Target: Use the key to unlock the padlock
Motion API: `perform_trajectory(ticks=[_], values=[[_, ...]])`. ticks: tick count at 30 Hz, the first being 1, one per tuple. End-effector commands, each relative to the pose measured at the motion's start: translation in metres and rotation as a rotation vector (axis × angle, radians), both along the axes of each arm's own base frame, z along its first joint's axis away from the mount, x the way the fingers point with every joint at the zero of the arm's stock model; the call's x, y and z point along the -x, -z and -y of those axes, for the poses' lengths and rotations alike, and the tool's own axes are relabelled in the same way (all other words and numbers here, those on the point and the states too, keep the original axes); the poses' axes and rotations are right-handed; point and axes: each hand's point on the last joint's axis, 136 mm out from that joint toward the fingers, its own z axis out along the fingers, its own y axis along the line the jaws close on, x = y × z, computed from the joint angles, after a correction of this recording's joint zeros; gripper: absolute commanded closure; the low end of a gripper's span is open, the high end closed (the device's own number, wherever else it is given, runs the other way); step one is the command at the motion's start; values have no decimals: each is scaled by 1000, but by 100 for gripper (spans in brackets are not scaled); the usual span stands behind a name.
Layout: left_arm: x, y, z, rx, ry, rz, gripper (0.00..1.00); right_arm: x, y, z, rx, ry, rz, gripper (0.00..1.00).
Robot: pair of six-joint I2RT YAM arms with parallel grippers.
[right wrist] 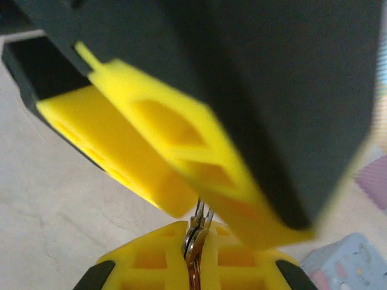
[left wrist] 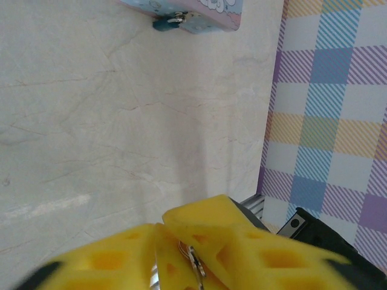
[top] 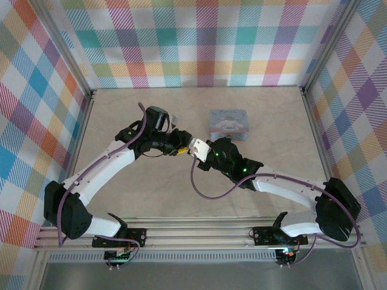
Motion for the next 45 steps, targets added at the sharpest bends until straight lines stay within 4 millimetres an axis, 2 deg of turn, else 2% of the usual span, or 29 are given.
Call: perform_trajectory(ticks=[1,4,7,10,13,18,22,29,35,40,45], values=[[-3,-43,-9,27,0,193,46,-3,-32,1,-206,87,-106,100],[-9,-68,-27,1,-58,349,41,-2,-33,2,-341,102,-333,100],[-11,-91,-41,14,-109,518,43,3,-41,-2,-477,39,-520,100],[-2,-110,-41,87,-75,703,44,4,-53,-6,-574,-51,-719,100],[3,-108,-44,94,-70,730,44,10,-72,-9,-625,-169,-832,100],[4,-102,-21,244,24,637,50,24,-96,-16,-629,-319,-879,100],[9,-114,-15,344,55,697,54,34,-107,-18,-631,-401,-894,100],[17,-121,-9,385,113,724,59,42,-111,-18,-617,-453,-900,100],[21,-120,-8,393,131,723,69,41,-111,-18,-618,-445,-900,100],[21,-107,-11,360,122,699,68,39,-115,-19,-627,-445,-885,100],[17,-93,-15,320,92,677,55,39,-118,-18,-632,-445,-879,100]])
